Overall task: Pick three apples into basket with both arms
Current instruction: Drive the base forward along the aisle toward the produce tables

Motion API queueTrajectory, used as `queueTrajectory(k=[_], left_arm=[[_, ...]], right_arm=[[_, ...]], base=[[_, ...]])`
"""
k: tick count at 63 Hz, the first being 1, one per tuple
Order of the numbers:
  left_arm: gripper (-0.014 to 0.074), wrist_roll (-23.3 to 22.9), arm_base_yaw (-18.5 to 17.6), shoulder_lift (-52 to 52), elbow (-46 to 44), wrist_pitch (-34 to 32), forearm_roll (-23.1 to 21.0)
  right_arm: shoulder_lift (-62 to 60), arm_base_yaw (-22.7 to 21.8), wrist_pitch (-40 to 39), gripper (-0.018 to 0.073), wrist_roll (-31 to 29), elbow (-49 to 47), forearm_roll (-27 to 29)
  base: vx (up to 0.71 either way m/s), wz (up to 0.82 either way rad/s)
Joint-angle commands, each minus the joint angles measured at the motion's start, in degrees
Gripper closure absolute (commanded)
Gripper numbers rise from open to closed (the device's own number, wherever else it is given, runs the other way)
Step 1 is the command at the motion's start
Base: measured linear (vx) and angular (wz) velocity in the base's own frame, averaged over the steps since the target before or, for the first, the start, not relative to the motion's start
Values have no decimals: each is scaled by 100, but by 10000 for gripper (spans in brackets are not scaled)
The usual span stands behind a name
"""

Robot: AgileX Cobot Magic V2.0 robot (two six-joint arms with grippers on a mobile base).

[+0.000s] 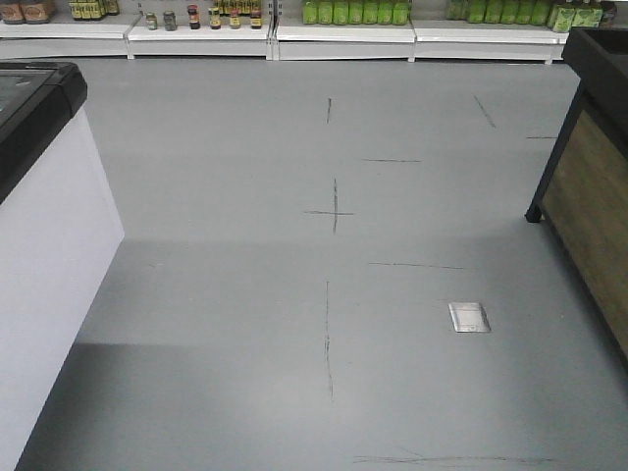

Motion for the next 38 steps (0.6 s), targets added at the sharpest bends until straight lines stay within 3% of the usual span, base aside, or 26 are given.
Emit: queueTrajectory(k=[1, 38], left_arm=[[603, -62, -38, -76, -147, -421, -8], [603, -62, -38, -76, -147, -421, -8]], right_arm=[[-66, -24, -390, 564, -1, 69, -66], [-66, -24, -390, 564, -1, 69, -66]], base=[[15, -6], [19, -8]])
